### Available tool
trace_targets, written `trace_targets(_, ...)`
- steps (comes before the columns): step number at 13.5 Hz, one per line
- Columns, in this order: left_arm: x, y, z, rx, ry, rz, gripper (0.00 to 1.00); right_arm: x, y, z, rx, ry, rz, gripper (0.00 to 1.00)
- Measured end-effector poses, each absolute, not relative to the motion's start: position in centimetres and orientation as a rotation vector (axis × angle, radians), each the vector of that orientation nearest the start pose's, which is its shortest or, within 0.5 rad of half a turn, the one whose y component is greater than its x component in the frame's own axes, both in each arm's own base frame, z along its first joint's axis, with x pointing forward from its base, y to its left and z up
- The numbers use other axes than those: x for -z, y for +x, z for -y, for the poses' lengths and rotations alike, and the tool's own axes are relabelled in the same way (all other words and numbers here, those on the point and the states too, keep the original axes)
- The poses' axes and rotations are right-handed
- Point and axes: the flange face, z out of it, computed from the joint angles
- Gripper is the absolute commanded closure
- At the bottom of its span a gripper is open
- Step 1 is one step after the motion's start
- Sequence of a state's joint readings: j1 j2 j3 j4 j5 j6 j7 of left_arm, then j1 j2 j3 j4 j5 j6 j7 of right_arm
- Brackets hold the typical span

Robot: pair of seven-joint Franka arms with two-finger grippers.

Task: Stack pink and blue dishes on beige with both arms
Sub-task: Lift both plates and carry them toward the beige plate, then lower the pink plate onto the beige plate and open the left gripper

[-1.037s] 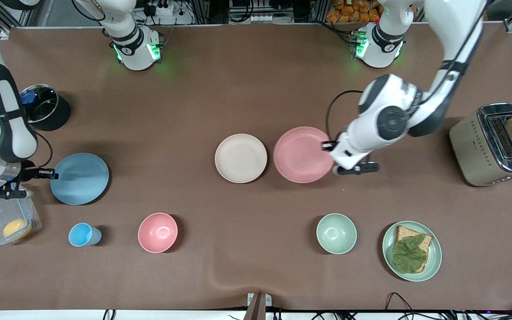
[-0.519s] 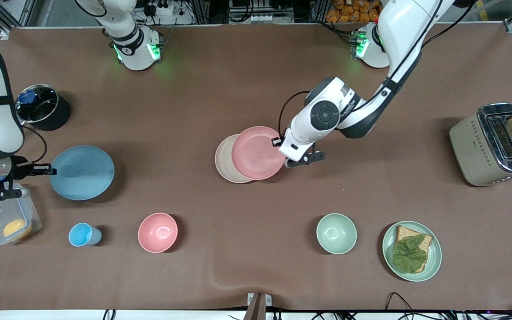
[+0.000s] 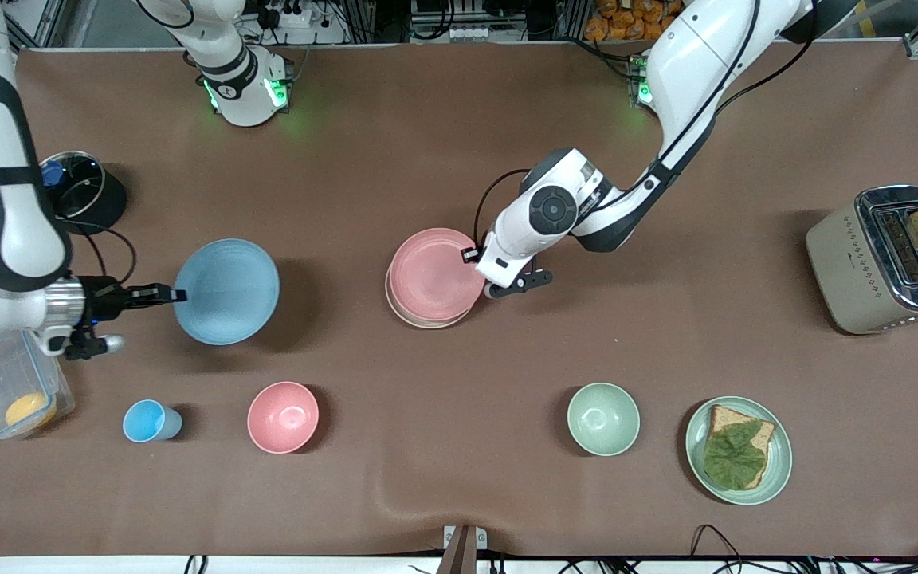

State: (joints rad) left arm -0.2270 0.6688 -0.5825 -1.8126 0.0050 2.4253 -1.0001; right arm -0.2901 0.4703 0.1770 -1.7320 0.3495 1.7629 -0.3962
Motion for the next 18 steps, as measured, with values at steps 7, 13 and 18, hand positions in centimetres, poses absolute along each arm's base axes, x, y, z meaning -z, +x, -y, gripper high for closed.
trace_targets(7, -22.1, 48.2, 46.1, -0.415, -3.348, 0.517, 1.0, -28.3, 58.2, -9.2, -0.433, -2.575, 0.197, 1.0)
trace_targets(13, -21.1, 48.9, 45.5, -0.421, -3.338, 0.543, 0.0, -28.6, 56.3, -11.2, -0.44, -2.609, 0.166, 1.0)
trace_targets(18, -28.7, 53.2, 43.4, -0.284, -3.345, 0.566, 0.0, -28.0, 55.9, -11.2, -0.446, -2.582, 0.124, 1.0)
